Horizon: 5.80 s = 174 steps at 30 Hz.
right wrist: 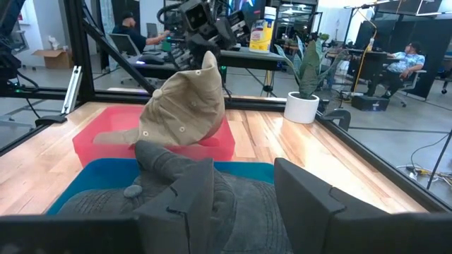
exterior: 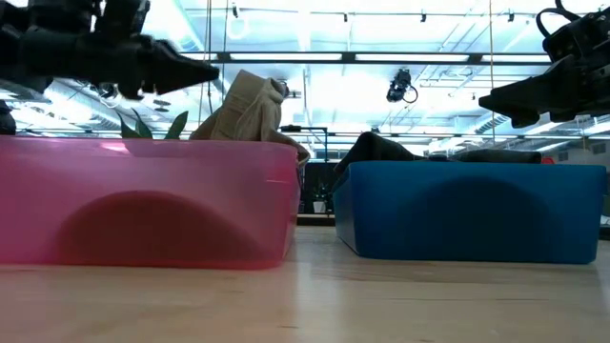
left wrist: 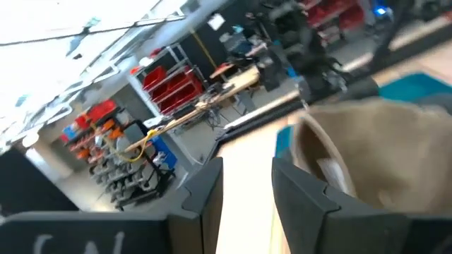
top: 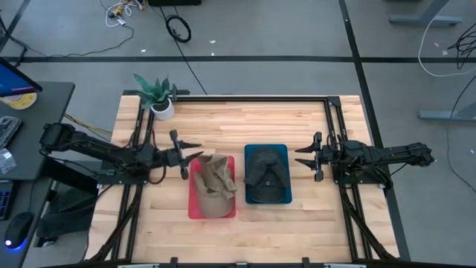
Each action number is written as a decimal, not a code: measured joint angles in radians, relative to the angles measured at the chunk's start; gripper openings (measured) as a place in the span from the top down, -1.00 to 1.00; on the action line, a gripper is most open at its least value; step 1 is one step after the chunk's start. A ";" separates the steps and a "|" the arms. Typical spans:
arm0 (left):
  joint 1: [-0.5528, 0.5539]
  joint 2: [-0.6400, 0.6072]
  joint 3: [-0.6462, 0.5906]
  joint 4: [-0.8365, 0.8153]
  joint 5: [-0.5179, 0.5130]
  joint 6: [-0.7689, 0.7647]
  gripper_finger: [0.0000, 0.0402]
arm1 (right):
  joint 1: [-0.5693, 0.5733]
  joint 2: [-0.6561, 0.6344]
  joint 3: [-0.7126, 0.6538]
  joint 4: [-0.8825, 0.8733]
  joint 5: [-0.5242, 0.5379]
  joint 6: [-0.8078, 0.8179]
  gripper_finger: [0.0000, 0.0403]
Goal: Pick & Place hat
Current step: Put the brown cap into the red bin
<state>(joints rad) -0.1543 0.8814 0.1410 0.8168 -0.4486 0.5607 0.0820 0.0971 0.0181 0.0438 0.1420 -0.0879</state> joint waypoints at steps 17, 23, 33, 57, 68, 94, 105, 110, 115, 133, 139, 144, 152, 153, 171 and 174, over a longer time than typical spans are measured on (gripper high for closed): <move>-0.075 0.031 0.501 -0.667 0.017 -0.337 0.37 | 0.000 0.000 0.000 0.000 0.000 0.000 0.23; -0.078 0.161 0.610 -0.872 -0.039 -0.362 0.37 | 0.000 0.000 0.000 0.000 0.000 0.000 0.23; -0.082 0.483 0.912 -1.144 -0.113 -0.290 0.37 | 0.000 0.000 0.000 0.000 0.000 0.000 0.23; 0.006 0.627 1.119 -1.614 -0.014 -0.530 0.37 | 0.000 0.000 0.000 0.006 0.000 0.000 0.23; -0.026 0.632 1.112 -1.577 -0.003 -0.484 0.90 | 0.000 0.000 0.000 0.007 0.000 0.000 0.23; -0.357 0.631 1.112 -1.473 -0.659 -0.599 0.96 | 0.000 0.000 0.000 0.008 0.000 0.000 0.23; -0.435 0.631 1.112 -1.473 -0.792 -0.657 0.96 | 0.000 0.000 0.000 0.008 0.000 0.000 0.23; -0.401 0.622 1.112 -1.480 -0.834 -0.717 0.96 | 0.000 0.000 0.000 0.008 0.000 0.000 0.23; -0.323 0.620 1.112 -1.449 -0.670 -0.621 0.96 | 0.000 0.000 0.000 0.008 0.000 0.000 0.23; -0.236 0.573 1.035 -0.954 -0.240 -0.200 0.96 | 0.000 0.000 0.000 0.012 0.000 0.000 0.23; -0.276 0.407 0.715 -0.612 -0.196 -0.185 0.96 | 0.000 0.000 0.000 0.015 0.000 0.000 0.23; -0.276 0.233 0.441 -0.225 -0.024 -0.085 0.96 | 0.000 0.000 0.000 0.017 0.000 0.000 0.23; -0.309 0.137 0.080 0.198 -0.062 -0.088 0.96 | 0.000 0.000 0.000 0.016 0.000 0.000 0.23; -0.313 0.138 0.058 0.214 -0.080 -0.112 0.96 | 0.000 0.000 0.000 0.016 0.000 0.000 0.23; -0.480 0.140 -0.006 -0.060 -0.366 -0.362 0.92 | 0.000 0.000 0.000 0.016 0.000 0.000 0.23; -0.505 0.140 -0.006 -0.155 -0.375 -0.433 0.93 | 0.000 0.000 0.000 0.016 0.000 0.000 0.23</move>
<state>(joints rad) -0.6595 1.0210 0.1349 0.6613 -0.8234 0.1281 0.0819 0.0967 0.0177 0.0593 0.1421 -0.0882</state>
